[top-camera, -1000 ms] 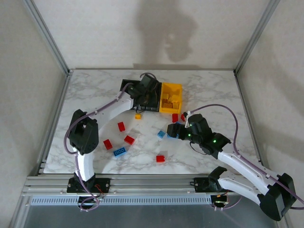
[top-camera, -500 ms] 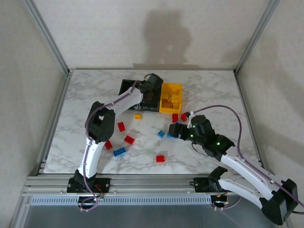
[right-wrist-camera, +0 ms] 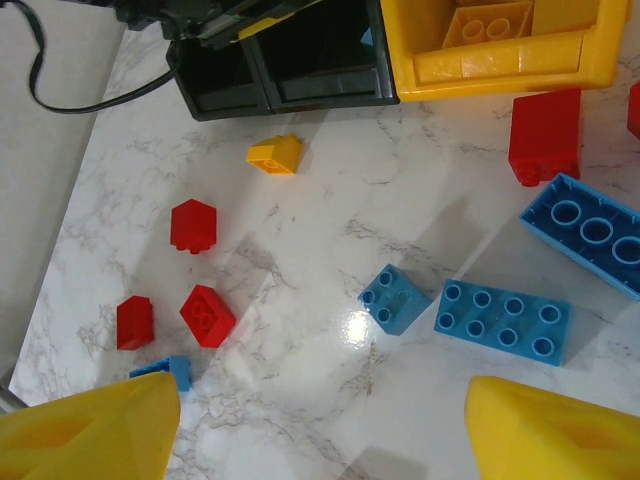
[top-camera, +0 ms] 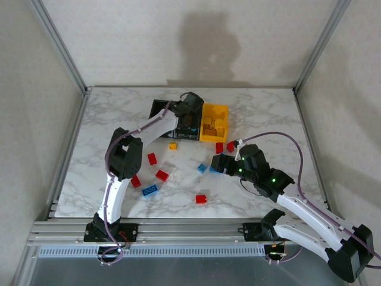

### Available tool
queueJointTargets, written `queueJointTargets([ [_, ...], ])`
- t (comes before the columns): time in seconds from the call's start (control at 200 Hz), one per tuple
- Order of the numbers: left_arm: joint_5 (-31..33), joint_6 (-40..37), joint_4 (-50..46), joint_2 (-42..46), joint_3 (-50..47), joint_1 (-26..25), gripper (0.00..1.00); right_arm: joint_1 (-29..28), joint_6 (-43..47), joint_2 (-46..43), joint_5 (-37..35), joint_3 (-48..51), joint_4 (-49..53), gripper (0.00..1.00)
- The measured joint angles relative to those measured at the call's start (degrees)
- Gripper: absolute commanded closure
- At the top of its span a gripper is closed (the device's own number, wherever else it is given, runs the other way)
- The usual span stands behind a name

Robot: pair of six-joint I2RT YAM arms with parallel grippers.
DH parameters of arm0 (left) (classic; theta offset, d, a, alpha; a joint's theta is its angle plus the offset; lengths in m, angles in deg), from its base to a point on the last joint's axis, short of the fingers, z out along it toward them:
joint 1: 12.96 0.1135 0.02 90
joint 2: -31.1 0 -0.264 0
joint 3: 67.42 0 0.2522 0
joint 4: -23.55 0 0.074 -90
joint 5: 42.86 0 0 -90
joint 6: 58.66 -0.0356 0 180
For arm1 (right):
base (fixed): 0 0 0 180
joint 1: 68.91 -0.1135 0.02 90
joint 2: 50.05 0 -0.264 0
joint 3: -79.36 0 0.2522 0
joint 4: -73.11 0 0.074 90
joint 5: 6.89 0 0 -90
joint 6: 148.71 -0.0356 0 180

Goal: Sort the legos into containers by color
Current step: Place the lego in the container, then pick up the lego from the center of the table.

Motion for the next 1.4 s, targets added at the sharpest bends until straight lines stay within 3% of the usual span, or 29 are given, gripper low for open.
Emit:
queueJointTargets([
  [0.27, 0.2, 0.9, 2.9, 23.8, -20.0, -0.3, 0.4, -0.2, 2.0, 2.1, 0.5, -0.1, -0.4, 0.25],
  [0.451, 2.0, 2.4, 4.2, 37.1, -33.5, 0.3, 0.36, -3.3, 4.5, 6.9, 1.7, -1.1, -2.8, 0.26],
  [0.711, 3.0, 6.8, 5.5, 43.5, -50.8, 5.2, 0.31, -10.6, 8.2, 19.1, 1.6, -8.0, -8.6, 0.26],
  [0.911, 3.0, 8.9, 8.6, 42.7, -55.1, 6.3, 0.26, -14.9, 10.0, 27.7, 0.6, -13.3, -10.8, 0.27],
  [1.187, 2.5, 9.1, 13.7, 32.9, -55.7, 6.9, 0.37, -15.6, 9.7, 28.8, -0.9, -13.5, -11.2, 0.27],
  [1.397, 2.4, 9.0, 15.3, 31.5, -55.8, 7.4, 0.67, -15.6, 9.2, 27.3, -1.6, -13.0, -10.7, 0.27],
])
